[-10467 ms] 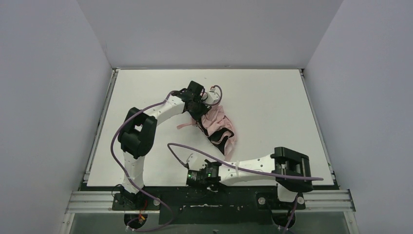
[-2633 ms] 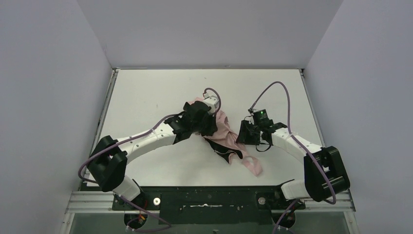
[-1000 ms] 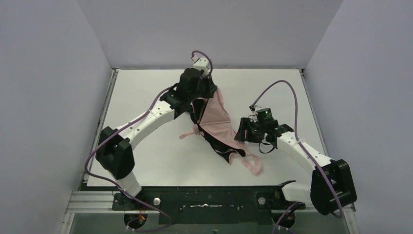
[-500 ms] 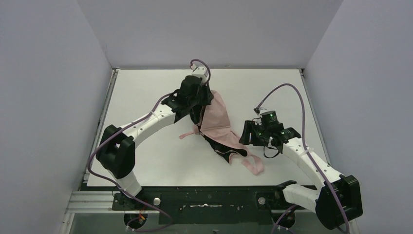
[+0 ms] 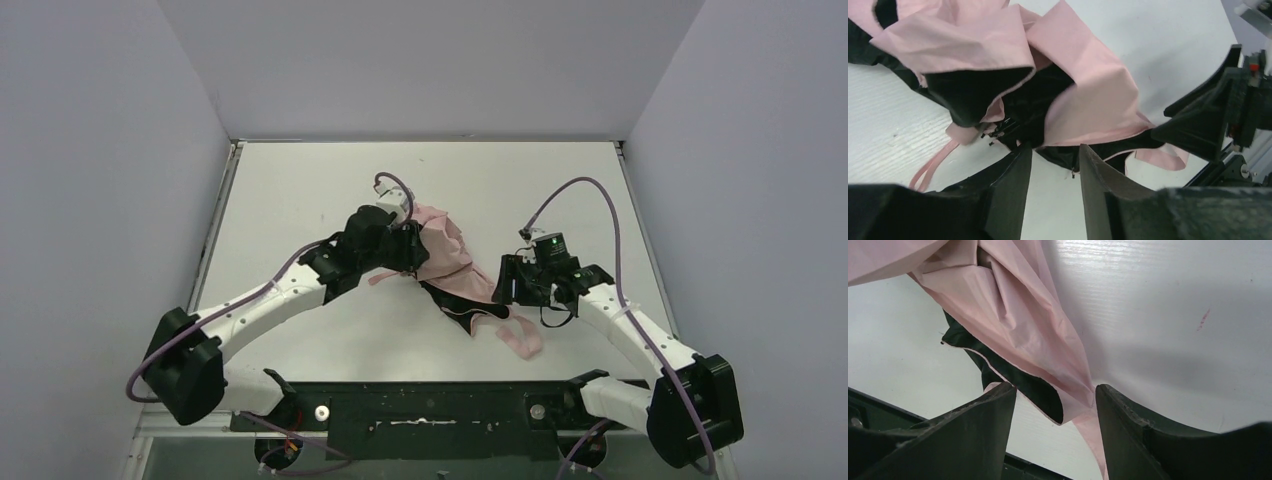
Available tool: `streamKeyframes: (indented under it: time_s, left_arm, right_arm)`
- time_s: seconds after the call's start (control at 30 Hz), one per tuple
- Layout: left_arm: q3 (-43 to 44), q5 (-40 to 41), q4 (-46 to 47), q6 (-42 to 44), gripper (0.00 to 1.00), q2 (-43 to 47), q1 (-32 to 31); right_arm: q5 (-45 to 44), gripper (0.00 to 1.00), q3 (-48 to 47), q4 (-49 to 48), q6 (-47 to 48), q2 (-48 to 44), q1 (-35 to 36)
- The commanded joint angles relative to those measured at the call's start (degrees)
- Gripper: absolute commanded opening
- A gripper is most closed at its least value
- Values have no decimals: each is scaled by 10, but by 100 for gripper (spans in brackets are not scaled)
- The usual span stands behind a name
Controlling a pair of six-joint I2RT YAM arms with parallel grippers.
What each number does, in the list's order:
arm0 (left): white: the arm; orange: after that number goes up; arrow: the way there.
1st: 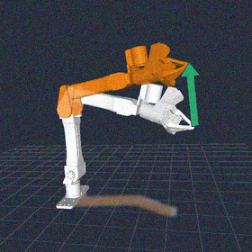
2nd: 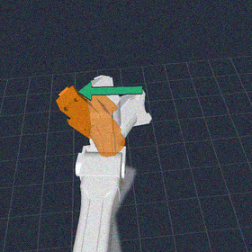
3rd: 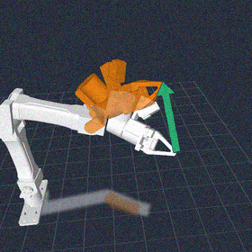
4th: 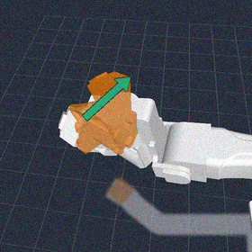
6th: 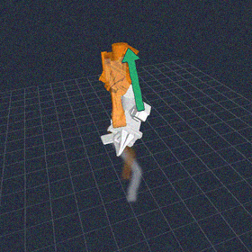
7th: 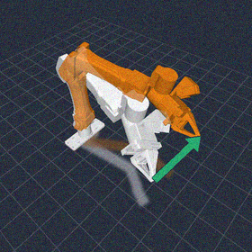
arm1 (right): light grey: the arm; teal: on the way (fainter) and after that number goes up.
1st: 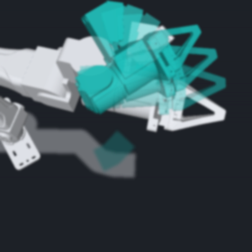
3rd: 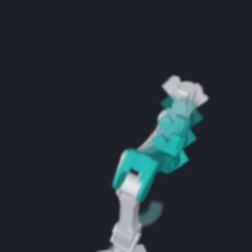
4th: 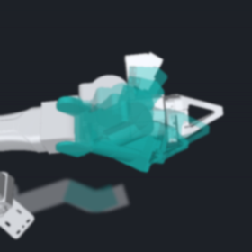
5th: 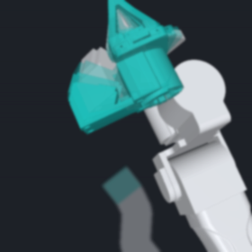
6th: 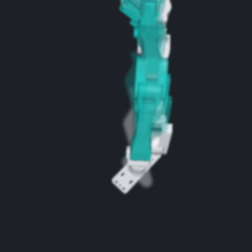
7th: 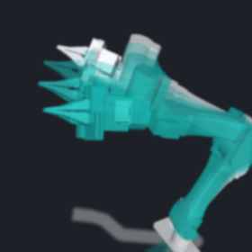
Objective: Put away the umbrella
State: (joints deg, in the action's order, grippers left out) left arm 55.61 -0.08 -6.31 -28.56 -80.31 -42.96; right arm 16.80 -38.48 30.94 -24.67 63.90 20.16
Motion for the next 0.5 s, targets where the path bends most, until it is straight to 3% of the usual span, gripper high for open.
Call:
streamKeyframes:
  time_s: [0.0,0.13,0.27,0.47]
  left_arm:
    - [-7,-55,-30,101,42,98,4]
    - [23,-59,-102,204,62,146,14]
    - [97,-88,-145,281,82,131,56]
    - [317,-187,-227,386,88,-24,121]
  right_arm:
    - [-38,61,-31,-2,-1,10,-6]
    - [-39,62,-36,-2,4,11,-6]
    - [-27,64,-45,6,17,10,-7]
    - [-18,66,-60,24,40,6,-7]
